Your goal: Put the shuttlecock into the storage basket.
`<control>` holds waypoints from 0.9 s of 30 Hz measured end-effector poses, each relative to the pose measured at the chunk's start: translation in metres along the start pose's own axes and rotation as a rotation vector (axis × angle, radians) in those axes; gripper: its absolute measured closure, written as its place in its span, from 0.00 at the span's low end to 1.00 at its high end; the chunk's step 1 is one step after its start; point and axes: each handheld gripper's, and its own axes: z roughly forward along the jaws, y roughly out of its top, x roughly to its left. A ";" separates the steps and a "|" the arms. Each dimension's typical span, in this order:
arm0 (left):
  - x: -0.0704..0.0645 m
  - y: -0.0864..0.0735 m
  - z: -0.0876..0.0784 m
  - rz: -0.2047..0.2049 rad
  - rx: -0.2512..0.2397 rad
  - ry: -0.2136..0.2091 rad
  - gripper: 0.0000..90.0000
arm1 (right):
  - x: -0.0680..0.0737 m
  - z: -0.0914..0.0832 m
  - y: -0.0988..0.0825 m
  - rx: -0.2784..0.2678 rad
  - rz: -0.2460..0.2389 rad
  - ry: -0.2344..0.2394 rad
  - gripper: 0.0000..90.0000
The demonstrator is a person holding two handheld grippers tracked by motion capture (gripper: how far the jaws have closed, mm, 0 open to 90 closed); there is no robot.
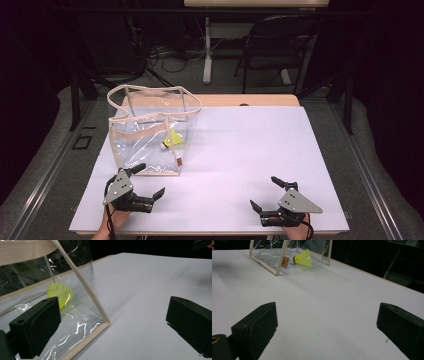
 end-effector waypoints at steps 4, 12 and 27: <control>-0.003 -0.006 0.002 0.000 0.006 -0.003 0.00 | 0.000 0.000 0.000 0.001 0.000 0.000 0.03; -0.008 -0.018 -0.001 0.009 0.000 -0.006 0.00 | 0.000 0.000 0.000 0.003 0.000 0.002 0.03; -0.008 -0.023 0.001 0.014 0.017 -0.023 0.00 | 0.003 0.001 0.001 0.002 -0.013 0.004 0.03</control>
